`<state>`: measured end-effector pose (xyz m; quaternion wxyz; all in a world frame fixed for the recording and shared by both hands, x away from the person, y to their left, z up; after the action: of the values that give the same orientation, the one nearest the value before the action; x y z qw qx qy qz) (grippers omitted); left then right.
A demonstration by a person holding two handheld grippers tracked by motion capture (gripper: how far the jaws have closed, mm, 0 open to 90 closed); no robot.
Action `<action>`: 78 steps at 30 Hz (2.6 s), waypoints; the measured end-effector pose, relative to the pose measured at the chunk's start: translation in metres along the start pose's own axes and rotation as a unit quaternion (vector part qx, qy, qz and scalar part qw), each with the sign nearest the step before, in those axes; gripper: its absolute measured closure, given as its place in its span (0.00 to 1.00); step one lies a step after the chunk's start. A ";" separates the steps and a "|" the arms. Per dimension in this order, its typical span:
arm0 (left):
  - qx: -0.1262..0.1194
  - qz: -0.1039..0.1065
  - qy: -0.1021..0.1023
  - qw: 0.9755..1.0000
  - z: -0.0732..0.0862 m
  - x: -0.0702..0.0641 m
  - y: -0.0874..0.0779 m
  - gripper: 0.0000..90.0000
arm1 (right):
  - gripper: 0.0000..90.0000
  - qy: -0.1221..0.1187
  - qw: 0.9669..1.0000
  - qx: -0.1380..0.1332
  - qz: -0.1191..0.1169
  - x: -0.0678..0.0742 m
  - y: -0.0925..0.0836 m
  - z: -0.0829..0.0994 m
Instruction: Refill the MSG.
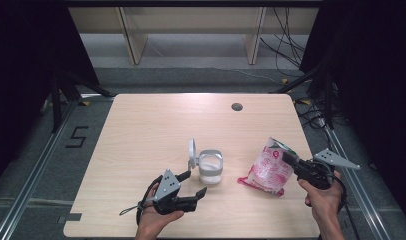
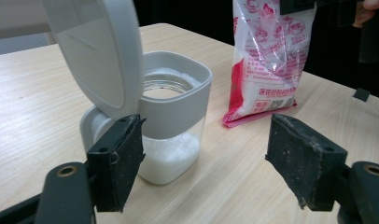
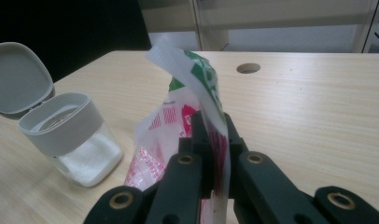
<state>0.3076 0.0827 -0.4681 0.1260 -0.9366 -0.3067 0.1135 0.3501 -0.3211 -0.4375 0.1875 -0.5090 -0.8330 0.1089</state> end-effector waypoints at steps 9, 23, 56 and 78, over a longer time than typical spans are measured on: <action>-0.015 -0.016 -0.017 1.000 0.001 0.018 -0.008 0.32 | 0.99 -0.002 1.000 0.009 0.014 -0.001 0.009 0.006; -0.027 -0.065 -0.045 0.996 0.000 0.039 -0.017 0.32 | 0.99 0.023 0.999 0.013 0.033 -0.011 0.024 0.013; -0.012 -0.081 0.007 0.997 -0.009 0.059 -0.007 0.66 | 0.75 0.056 0.996 0.030 0.064 -0.026 0.038 0.021; -0.008 -0.095 0.031 0.995 -0.013 0.058 -0.007 0.93 | 0.54 0.072 0.993 0.003 0.097 -0.021 0.019 0.020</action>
<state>0.3536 0.1209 -0.4616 0.1380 -0.9072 -0.3913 0.0692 0.3652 -0.3311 -0.4668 0.2367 -0.5937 -0.7635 0.0921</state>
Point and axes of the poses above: each handheld gripper's, and its own axes: y roughly forward along the jaws, z roughly out of its underside, x roughly to its left, the point moved 1 cm from there along y, roughly forward along the jaws, and after that the axes turned 5 degrees about z, right-handed, at the moved point
